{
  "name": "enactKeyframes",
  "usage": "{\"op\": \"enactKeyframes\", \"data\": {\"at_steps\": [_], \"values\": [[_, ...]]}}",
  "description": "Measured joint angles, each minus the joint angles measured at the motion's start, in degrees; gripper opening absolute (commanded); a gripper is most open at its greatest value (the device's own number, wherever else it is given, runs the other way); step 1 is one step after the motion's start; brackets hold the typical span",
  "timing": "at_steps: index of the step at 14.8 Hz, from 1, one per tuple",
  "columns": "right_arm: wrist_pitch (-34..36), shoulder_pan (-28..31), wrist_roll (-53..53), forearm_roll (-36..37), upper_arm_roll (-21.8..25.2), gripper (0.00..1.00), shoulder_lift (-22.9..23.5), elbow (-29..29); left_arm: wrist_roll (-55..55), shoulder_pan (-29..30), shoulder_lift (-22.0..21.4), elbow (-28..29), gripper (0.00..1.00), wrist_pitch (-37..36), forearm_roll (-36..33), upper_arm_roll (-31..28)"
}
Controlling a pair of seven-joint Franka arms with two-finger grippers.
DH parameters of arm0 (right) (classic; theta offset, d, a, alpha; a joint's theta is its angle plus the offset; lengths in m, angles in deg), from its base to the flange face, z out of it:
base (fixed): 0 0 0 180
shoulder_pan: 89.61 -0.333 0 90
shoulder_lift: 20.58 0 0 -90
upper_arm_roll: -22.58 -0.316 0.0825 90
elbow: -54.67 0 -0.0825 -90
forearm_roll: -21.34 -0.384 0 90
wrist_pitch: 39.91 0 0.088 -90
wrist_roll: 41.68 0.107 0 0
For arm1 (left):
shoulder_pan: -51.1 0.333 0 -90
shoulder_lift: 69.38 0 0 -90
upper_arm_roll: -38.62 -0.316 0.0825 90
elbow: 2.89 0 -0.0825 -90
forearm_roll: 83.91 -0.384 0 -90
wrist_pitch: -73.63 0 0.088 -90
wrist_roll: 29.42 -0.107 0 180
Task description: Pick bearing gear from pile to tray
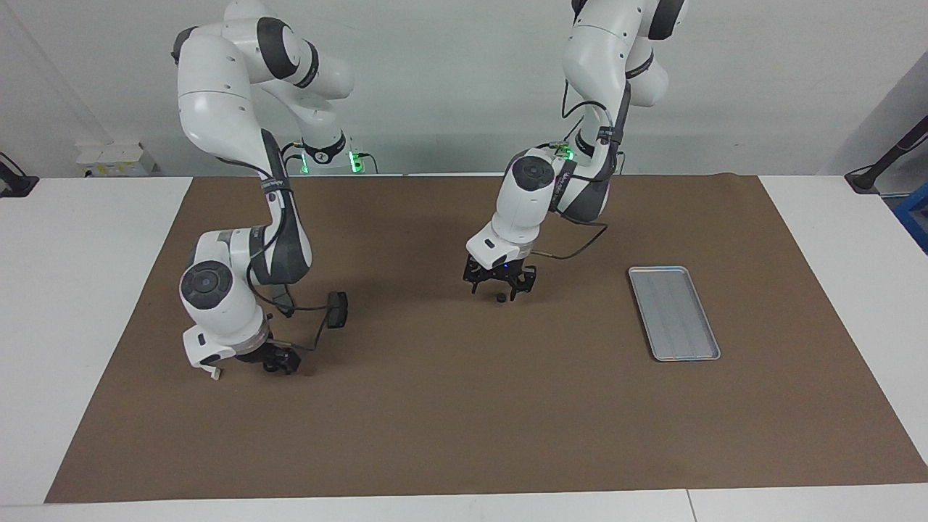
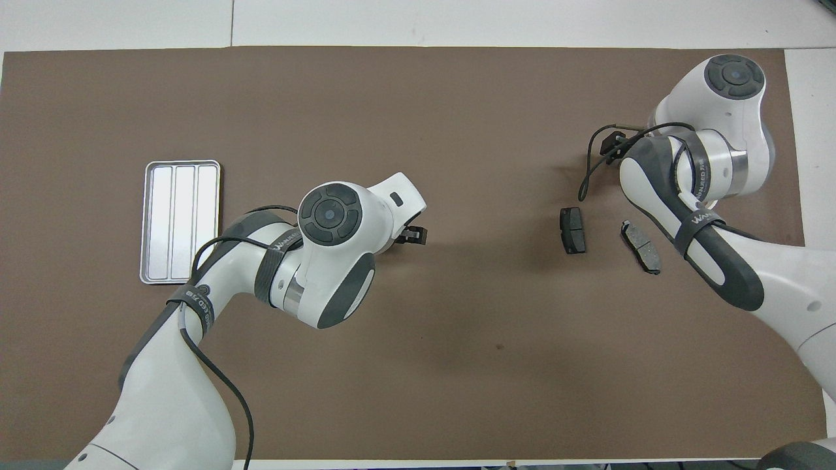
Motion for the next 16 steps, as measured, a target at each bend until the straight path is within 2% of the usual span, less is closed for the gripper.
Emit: {"op": "enactKeyframes", "data": {"at_steps": [4,5,6,7,13,16], "values": [[0.0,0.1,0.0,0.0,-0.2,0.42,-0.2,0.0,0.0,0.0,0.0,0.1,0.9,-2.3,0.0,-0.2],[0.0,0.1,0.0,0.0,-0.2,0.29,-0.4,0.0,0.0,0.0,0.0,0.1,0.9,-2.6,0.0,-0.2],[0.0,0.1,0.0,0.0,-0.3,0.1,-0.5,0.0,0.0,0.0,0.0,0.2,0.9,-2.8,0.0,-0.2],[0.2,0.1,0.0,0.0,-0.2,0.0,-0.6,0.0,-0.1,0.0,0.0,0.2,0.9,-2.9,0.0,-0.2],[0.4,0.6,-0.2,0.0,-0.2,0.0,-0.7,0.0,-0.2,0.0,0.2,0.6,0.9,-3.7,0.0,-0.2],[6.3,0.5,-2.0,0.1,-0.4,0.0,-1.7,-1.5,-0.3,0.0,0.7,0.7,0.9,-3.7,0.0,0.0]]}}
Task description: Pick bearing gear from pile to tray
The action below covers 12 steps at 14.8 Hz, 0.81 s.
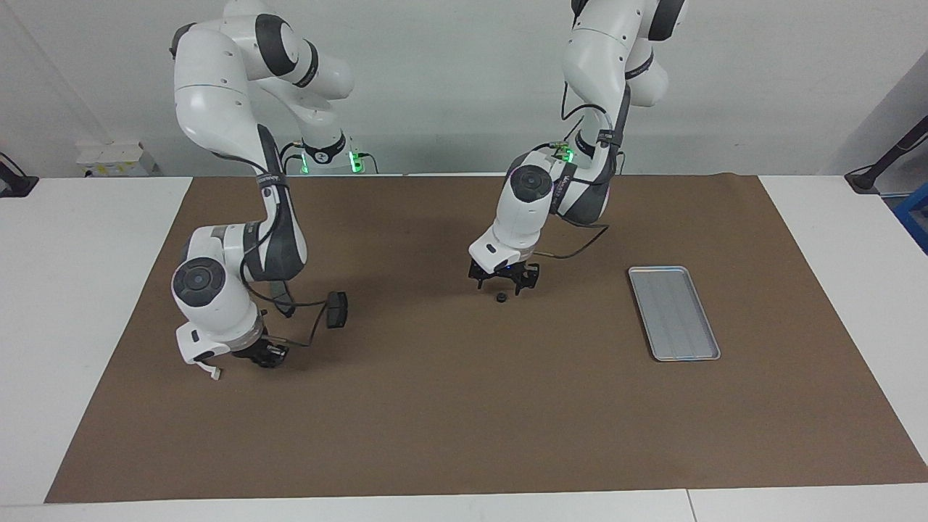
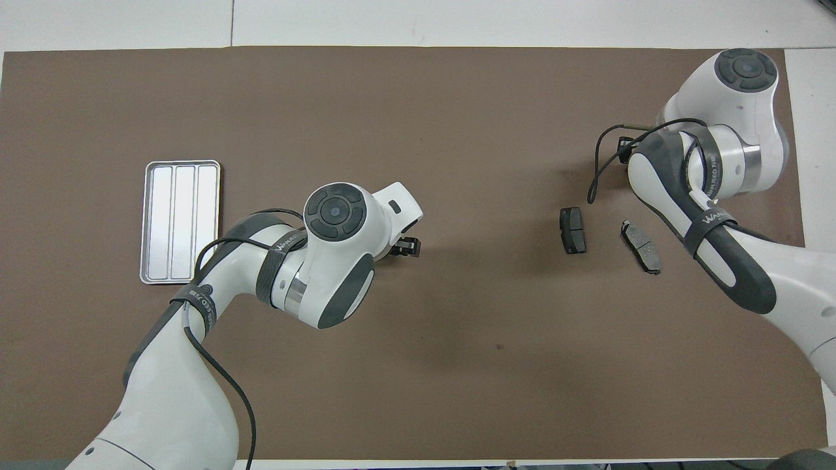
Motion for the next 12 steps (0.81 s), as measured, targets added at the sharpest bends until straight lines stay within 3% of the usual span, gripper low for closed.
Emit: {"op": "enactKeyframes", "data": {"at_steps": [6,11,12], "values": [[18.3,-1.9,-4.8,0.0,-3.7,0.0,-9.7,-6.7,0.0,-0.1,0.8,0.0,0.85,0.3,0.0,-0.1],[26.7,-3.0,-2.2,-3.2,-7.4,0.0,-17.7,-6.9,-0.1,0.0,0.9,0.2,0.82,0.9,0.0,-0.4],[27.8,-3.3,0.7,-5.1,-7.6,0.0,-18.8,-6.9,-0.1,0.0,0.9,0.2,0.76,1.1,0.0,-0.4]]}}
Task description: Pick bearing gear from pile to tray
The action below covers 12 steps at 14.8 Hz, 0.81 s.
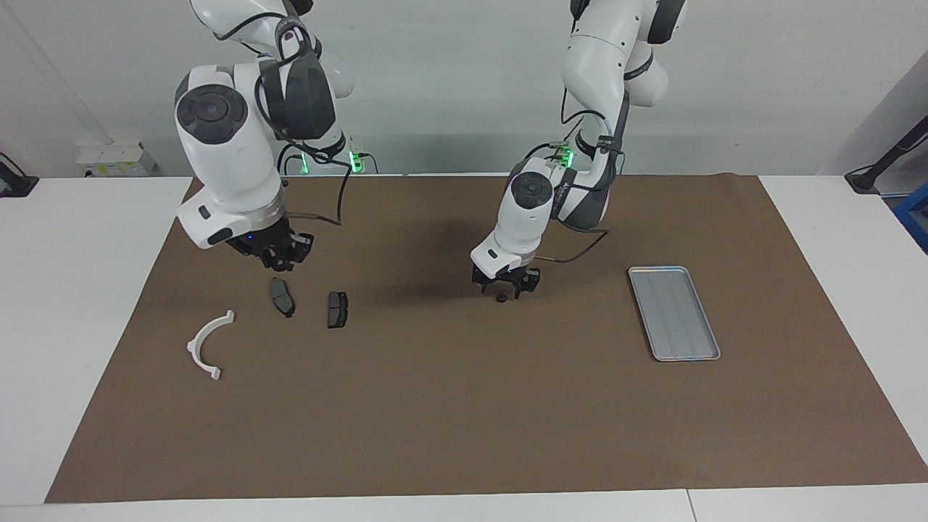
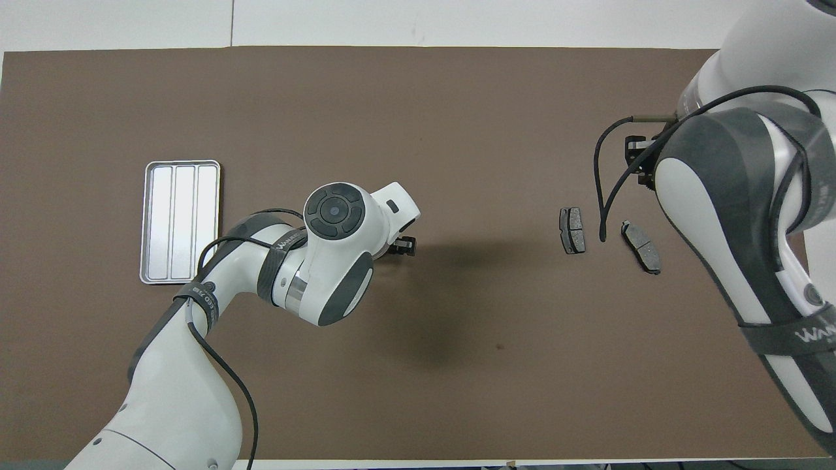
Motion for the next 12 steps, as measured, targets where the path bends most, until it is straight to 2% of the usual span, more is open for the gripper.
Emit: {"op": "enactKeyframes", "data": {"at_steps": [4,5,7,8,9,12], "values": [[1.6,-4.8,17.5,-4.3,-0.2,0.0,-1.6,0.0,0.0,0.0,0.5,0.0,0.65,1.1,0.0,0.0],[1.7,-6.2,20.5,-4.4,-0.3,0.0,-1.6,0.1,0.0,0.0,0.7,0.1,0.55,1.5,0.0,0.0],[1.7,-7.7,23.1,-4.4,-0.3,0.0,-1.6,0.2,-0.1,0.0,0.9,0.1,0.23,1.9,0.0,0.0],[1.7,-7.9,23.5,-4.4,-0.3,0.0,-1.6,0.2,-0.1,0.0,0.9,0.1,0.14,1.9,0.0,0.0],[1.7,-7.8,23.6,-4.4,-0.3,0.0,-1.6,0.2,-0.1,0.0,0.8,0.1,0.0,1.8,0.0,-0.1],[1.7,-7.7,23.6,-4.4,-0.1,0.0,-1.6,0.2,-0.1,0.0,0.7,0.1,0.0,1.9,0.0,-0.3]]}}
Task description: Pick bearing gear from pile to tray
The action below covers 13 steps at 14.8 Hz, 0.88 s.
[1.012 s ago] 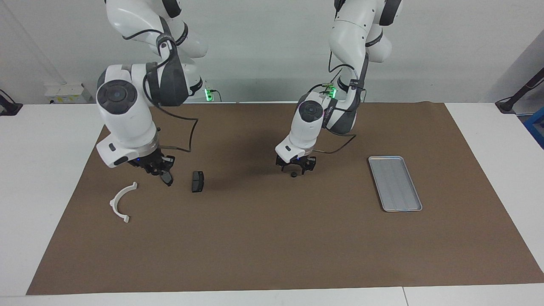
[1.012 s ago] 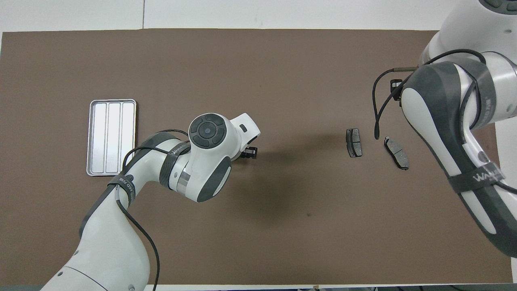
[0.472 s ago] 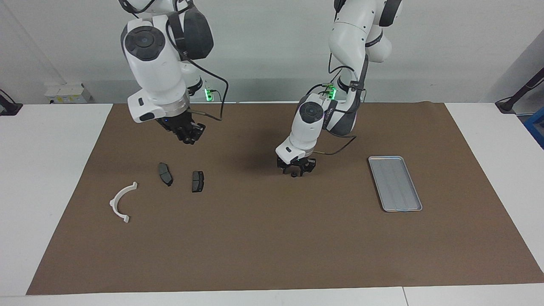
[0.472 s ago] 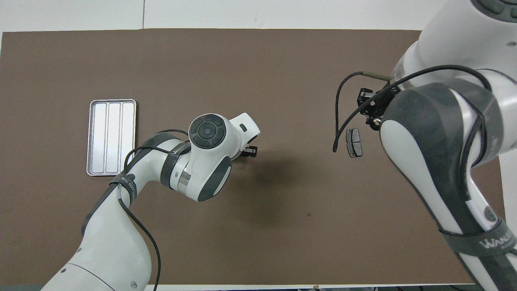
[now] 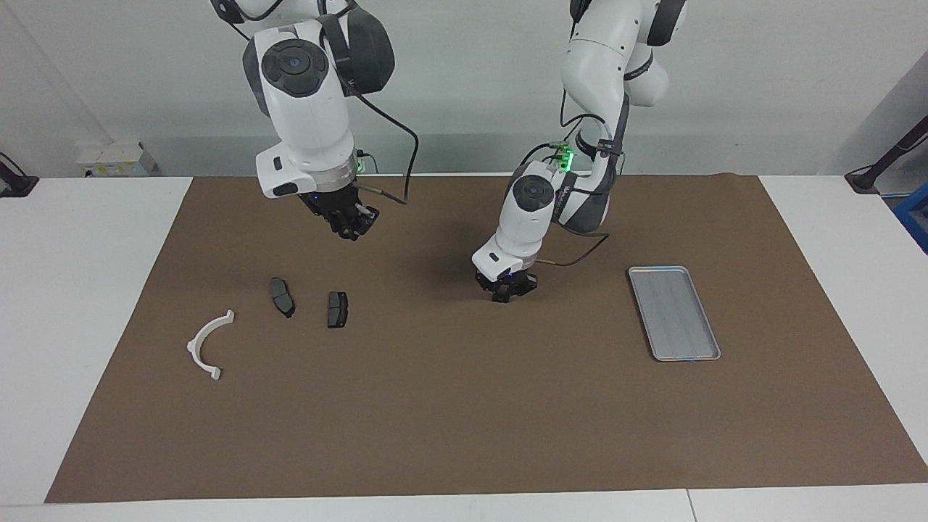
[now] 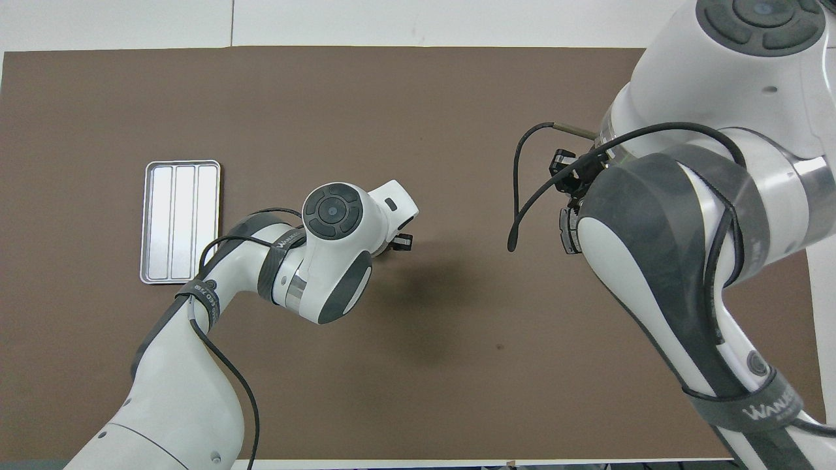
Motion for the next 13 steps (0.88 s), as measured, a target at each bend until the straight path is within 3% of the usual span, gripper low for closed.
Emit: {"op": "enactKeyframes", "data": {"at_steps": [3,6,10,13], "values": [[0.1,0.0,0.0,0.0,0.0,0.0,0.0,0.0,0.1,0.1,0.0,-0.3,0.0,-0.7,0.2,-0.1],[0.2,0.0,0.0,0.0,0.0,0.0,0.0,0.0,-0.4,3.1,-1.0,-3.6,0.0,-8.8,0.3,-1.5],[0.2,0.0,0.0,-0.1,0.0,0.0,0.0,0.0,-6.5,13.3,-8.8,-10.9,0.0,-28.2,0.3,-2.1],[0.2,-0.5,2.0,-2.1,0.0,0.0,0.0,0.0,-13.0,20.0,-13.5,-12.1,0.0,-34.2,0.2,-2.3]]}}
